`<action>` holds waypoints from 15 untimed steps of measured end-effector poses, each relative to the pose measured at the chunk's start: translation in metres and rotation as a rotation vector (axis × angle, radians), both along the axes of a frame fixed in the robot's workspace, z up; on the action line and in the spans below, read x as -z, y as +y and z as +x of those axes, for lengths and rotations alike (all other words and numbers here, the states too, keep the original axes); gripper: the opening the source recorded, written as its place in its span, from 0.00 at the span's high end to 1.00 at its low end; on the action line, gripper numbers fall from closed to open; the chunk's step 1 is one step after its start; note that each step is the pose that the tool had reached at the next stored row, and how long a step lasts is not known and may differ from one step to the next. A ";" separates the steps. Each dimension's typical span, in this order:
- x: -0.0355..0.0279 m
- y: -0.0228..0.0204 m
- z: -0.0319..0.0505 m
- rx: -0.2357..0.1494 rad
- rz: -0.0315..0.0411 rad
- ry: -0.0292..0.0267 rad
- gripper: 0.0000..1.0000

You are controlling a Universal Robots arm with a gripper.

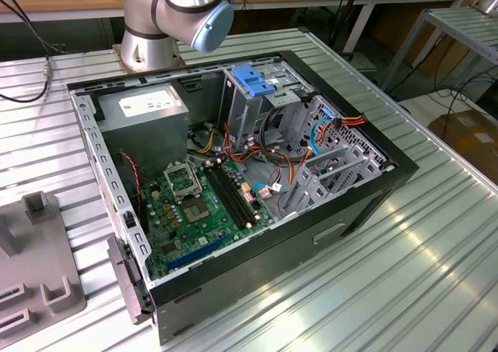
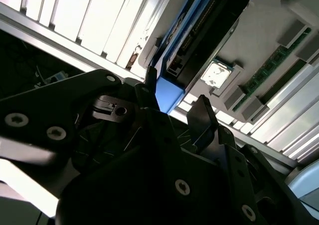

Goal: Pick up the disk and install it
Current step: 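Pick up the disk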

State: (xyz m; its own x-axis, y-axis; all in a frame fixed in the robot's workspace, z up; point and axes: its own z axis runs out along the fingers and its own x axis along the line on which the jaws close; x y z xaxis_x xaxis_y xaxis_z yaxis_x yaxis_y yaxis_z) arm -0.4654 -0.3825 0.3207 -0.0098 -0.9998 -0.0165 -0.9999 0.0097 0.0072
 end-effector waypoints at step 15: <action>0.0152 0.0038 -0.0015 0.000 0.0056 -0.0001 0.48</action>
